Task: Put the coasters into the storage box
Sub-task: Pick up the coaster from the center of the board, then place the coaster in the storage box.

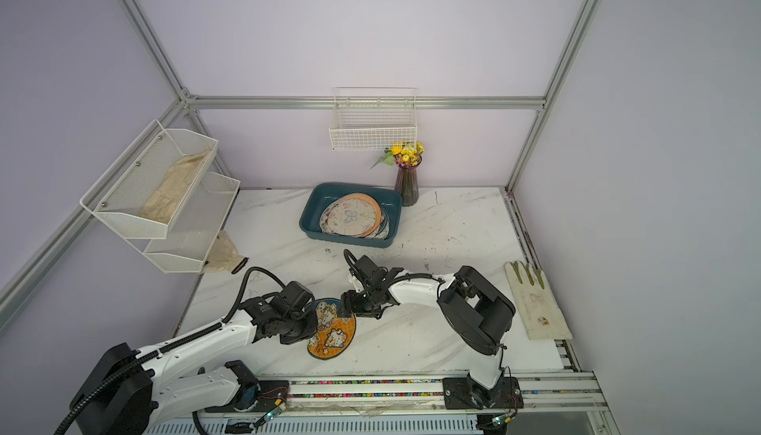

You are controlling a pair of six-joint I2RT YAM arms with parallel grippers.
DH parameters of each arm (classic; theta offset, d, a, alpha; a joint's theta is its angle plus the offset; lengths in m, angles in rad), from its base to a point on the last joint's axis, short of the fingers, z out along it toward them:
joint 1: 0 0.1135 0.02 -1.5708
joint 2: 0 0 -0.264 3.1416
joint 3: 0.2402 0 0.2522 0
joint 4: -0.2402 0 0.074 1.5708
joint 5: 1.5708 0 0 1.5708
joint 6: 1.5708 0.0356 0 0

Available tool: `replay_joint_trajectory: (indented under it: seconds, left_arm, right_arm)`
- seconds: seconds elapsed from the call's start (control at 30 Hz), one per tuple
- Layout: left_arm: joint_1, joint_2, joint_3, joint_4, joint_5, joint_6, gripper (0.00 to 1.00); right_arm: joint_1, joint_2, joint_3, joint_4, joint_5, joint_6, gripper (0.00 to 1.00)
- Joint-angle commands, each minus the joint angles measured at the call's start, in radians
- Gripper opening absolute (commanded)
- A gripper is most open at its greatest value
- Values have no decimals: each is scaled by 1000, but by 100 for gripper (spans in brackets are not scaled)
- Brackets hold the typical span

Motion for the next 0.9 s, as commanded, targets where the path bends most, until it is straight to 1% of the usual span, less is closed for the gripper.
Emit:
replay_joint_trajectory:
  seconds: [0.0, 0.23, 0.53, 0.63, 0.67, 0.87]
  left_arm:
    - [-5, 6, 103, -38, -31, 32, 0]
    - [0, 63, 325, -129, -79, 105, 0]
    - [21, 204, 683, -184, -105, 292, 0]
    - [39, 280, 826, -217, -94, 359, 0]
    - [48, 334, 874, -225, -85, 380, 0]
    - [95, 539, 1147, -229, -2, 464, 0]
  right_arm:
    - [-17, -24, -33, -17, 24, 19, 69]
    - [-93, -120, -88, -12, 8, 28, 74]
    - [-197, -262, -194, -20, -13, 36, 75]
    - [-230, -303, -216, -36, -17, 31, 75]
    - [-240, -315, -222, -41, -17, 28, 76]
    - [-288, -368, -236, -85, -26, 4, 76]
